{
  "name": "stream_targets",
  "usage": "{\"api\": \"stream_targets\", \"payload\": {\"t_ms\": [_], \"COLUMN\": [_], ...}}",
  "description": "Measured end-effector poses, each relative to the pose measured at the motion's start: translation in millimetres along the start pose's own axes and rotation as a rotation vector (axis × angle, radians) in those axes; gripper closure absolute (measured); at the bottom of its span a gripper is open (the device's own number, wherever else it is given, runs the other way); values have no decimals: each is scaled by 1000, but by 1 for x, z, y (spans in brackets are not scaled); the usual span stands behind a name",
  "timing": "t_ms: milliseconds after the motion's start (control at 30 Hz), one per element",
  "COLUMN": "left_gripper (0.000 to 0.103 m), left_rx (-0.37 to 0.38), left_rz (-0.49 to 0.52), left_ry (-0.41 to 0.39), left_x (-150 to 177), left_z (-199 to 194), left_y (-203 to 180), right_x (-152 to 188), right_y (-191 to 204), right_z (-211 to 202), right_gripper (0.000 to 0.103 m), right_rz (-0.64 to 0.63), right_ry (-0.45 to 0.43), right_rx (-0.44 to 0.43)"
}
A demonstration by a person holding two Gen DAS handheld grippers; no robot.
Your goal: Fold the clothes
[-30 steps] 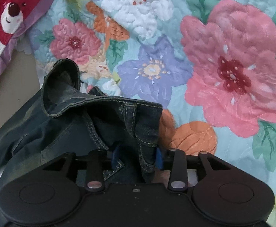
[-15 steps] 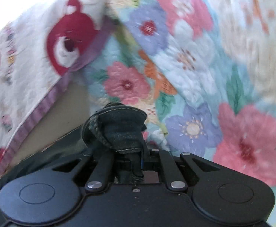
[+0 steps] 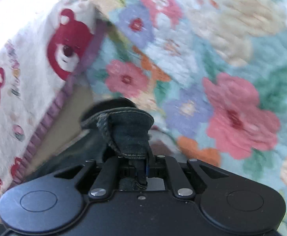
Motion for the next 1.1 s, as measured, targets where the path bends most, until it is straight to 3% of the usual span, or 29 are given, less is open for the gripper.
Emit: {"api": "stream_targets", "payload": {"t_ms": [167,267,367,433,500,633,833,967,1000,1100], "left_gripper": [93,88,76,61,59,52,50,50,50,50], "left_rx": [-12,-25,-5,9,34,127,322,489,530,594], "left_rz": [33,-7,-22,-9,1,-6,22,-16,-20,8], "left_ry": [98,138,95,37,-16,-101,-110,-80,-72,-80], "left_x": [25,28,12,-4,-19,-45,-69,-95,-101,-115], "left_z": [26,27,11,-5,-17,-29,-3,20,24,39], "left_y": [-1,4,5,0,-12,-48,-155,-244,-267,-325], "right_x": [37,47,41,33,24,13,21,-16,-22,-38], "right_y": [-36,-34,-32,-24,-13,16,83,109,111,124], "right_z": [34,34,21,9,-5,-18,34,89,104,150], "right_gripper": [87,70,65,63,62,61,59,58,58,57], "right_rz": [20,-93,-135,-209,-282,-337,-402,-18,52,-69], "right_ry": [123,123,101,74,34,-37,49,108,130,164], "right_rx": [171,228,257,283,307,224,-9,-185,-203,-104]}}
Point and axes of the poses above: each gripper's, at about its wrist camera, not at the fingertips, and z roughly the way its jaws point, y to its left, x to its underside, the point moved 1 cm from there along z, roughly the way its jaws point, and after that the axes turned 14 degrees about -y, right-handed, at the moved point
